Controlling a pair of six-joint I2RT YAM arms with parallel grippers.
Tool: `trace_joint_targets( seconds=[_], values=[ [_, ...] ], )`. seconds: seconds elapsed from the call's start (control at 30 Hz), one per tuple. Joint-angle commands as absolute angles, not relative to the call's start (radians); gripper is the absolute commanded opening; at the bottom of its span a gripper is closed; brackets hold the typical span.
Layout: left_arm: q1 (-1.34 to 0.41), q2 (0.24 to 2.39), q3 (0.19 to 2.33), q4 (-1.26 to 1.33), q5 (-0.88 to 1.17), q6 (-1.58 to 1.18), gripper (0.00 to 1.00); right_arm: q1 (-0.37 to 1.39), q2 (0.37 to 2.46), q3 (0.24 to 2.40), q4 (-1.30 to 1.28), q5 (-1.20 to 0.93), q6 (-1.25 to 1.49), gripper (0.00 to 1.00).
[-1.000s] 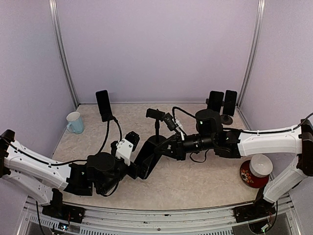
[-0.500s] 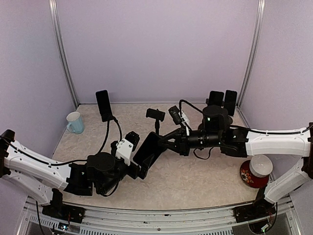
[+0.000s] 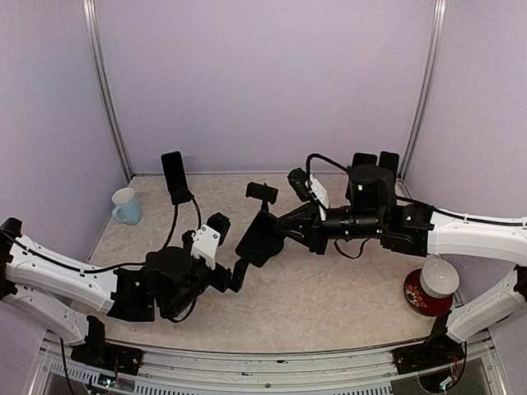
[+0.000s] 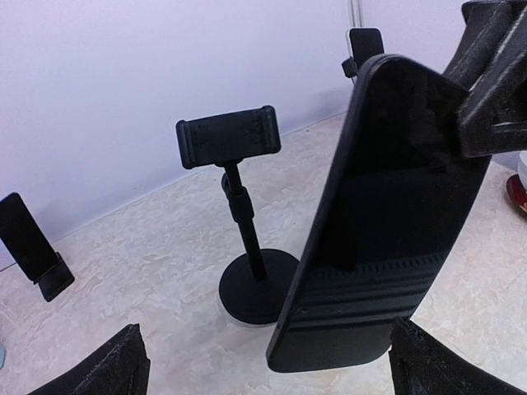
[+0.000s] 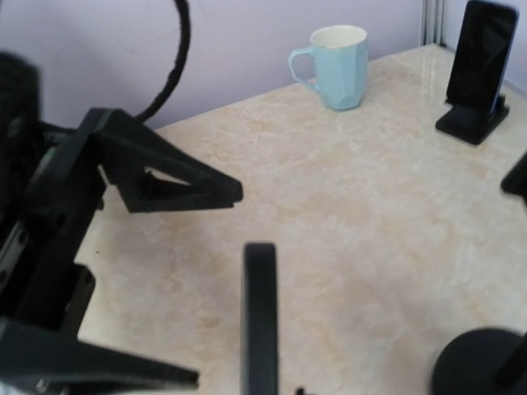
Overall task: Place the phone on the phone stand
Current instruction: Pass from the right arm to the left
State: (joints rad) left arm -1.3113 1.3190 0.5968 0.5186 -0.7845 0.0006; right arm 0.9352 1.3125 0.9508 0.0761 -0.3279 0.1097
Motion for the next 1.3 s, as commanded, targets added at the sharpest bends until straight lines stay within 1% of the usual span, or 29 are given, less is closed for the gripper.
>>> trace_joint_targets(
  seconds=[0.0, 0.23, 0.37, 0.57, 0.77, 0.83, 0.93, 1.03, 1.07, 1.1, 1.2, 1.23, 1.27],
  values=[
    [-1.245, 1.253, 0.636, 0.484, -0.711, -0.001, 0.99, 0.926, 1.283, 1.058, 0.033, -0.327, -0.031, 0.0],
    [-1.044, 1.199, 0.677, 0.443, -0.44, 0.0, 0.99, 0.857, 1.329, 1.163, -0.039, -0.425, -0.061, 0.0],
    [-0.954, 1.2, 0.725, 0.434, -0.202, 0.034, 0.99, 0.819, 1.378, 1.25, -0.113, -0.519, -0.072, 0.0],
    [-0.896, 1.224, 0.811, 0.351, 0.107, 0.13, 0.99, 0.79, 1.429, 1.388, -0.243, -0.666, -0.11, 0.0],
    [-0.839, 1.256, 0.845, 0.32, 0.379, 0.136, 0.99, 0.784, 1.475, 1.48, -0.335, -0.829, -0.142, 0.0],
    [-0.824, 1.263, 0.845, 0.323, 0.443, 0.132, 0.95, 0.783, 1.487, 1.499, -0.349, -0.862, -0.15, 0.0],
    [-0.811, 1.274, 0.857, 0.304, 0.516, 0.133, 0.83, 0.784, 1.501, 1.517, -0.358, -0.868, -0.153, 0.0],
    [-0.807, 1.28, 0.871, 0.279, 0.589, 0.141, 0.64, 0.783, 1.509, 1.524, -0.357, -0.87, -0.158, 0.0],
    [-0.807, 1.281, 0.873, 0.276, 0.606, 0.141, 0.56, 0.784, 1.51, 1.527, -0.355, -0.869, -0.156, 0.0],
    [-0.807, 1.282, 0.873, 0.274, 0.617, 0.14, 0.46, 0.783, 1.511, 1.528, -0.354, -0.871, -0.158, 0.0],
    [-0.806, 1.284, 0.873, 0.269, 0.636, 0.138, 0.11, 0.783, 1.514, 1.525, -0.347, -0.871, -0.156, 0.0],
    [-0.805, 1.284, 0.873, 0.272, 0.637, 0.134, 0.01, 0.783, 1.514, 1.523, -0.341, -0.87, -0.153, 0.0],
    [-0.805, 1.285, 0.872, 0.274, 0.639, 0.131, 0.0, 0.783, 1.515, 1.519, -0.334, -0.873, -0.151, 0.01]
  ],
)
